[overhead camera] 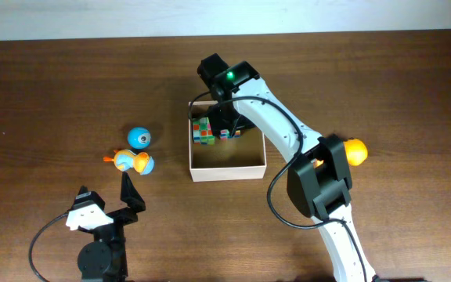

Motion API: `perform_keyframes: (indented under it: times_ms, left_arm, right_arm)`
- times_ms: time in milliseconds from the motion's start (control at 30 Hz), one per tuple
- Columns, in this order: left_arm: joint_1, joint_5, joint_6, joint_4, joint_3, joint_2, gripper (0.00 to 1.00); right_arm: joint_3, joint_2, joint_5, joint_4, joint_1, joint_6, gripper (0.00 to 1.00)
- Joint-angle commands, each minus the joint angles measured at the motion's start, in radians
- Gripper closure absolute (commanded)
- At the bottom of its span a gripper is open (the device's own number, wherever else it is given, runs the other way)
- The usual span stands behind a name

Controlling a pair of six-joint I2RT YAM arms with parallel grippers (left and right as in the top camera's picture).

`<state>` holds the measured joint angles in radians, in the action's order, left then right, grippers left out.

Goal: Pack container

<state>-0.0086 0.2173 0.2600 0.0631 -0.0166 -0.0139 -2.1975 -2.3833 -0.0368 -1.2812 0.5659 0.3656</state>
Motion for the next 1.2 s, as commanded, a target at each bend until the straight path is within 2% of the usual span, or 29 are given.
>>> perform_keyframes:
  times_ms: [0, 100, 267, 400, 467, 733, 1167]
  left_arm:
    - [0.005, 0.007, -0.015, -0.002, 0.007, 0.008, 0.01]
    - [0.005, 0.007, -0.015, -0.002, 0.007, 0.008, 0.01]
    - [0.005, 0.007, -0.015, -0.002, 0.007, 0.008, 0.01]
    - [0.005, 0.007, -0.015, -0.002, 0.007, 0.008, 0.01]
    - [0.005, 0.007, -0.015, -0.002, 0.007, 0.008, 0.01]
    - [0.005, 0.007, -0.015, -0.002, 0.007, 0.008, 0.01]
    - [0.005, 0.007, -0.015, -0.002, 0.007, 0.008, 0.01]
  right_arm:
    - [-0.035, 0.065, 0.000, -0.016, 0.011, -0.002, 0.33]
    - [-0.036, 0.076, -0.007, -0.024, 0.010, -0.010, 0.34]
    - [-0.035, 0.075, -0.109, -0.043, 0.010, -0.009, 0.48]
    - [-0.035, 0.075, -0.209, -0.047, 0.010, -0.009, 0.54]
    - [-0.035, 0.073, -0.240, -0.047, 0.010, -0.010, 0.65]
    - [-0.028, 0.071, -0.294, -0.045, 0.009, -0.009, 0.83]
    - [-0.028, 0.048, -0.298, -0.027, 0.009, -0.010, 0.88]
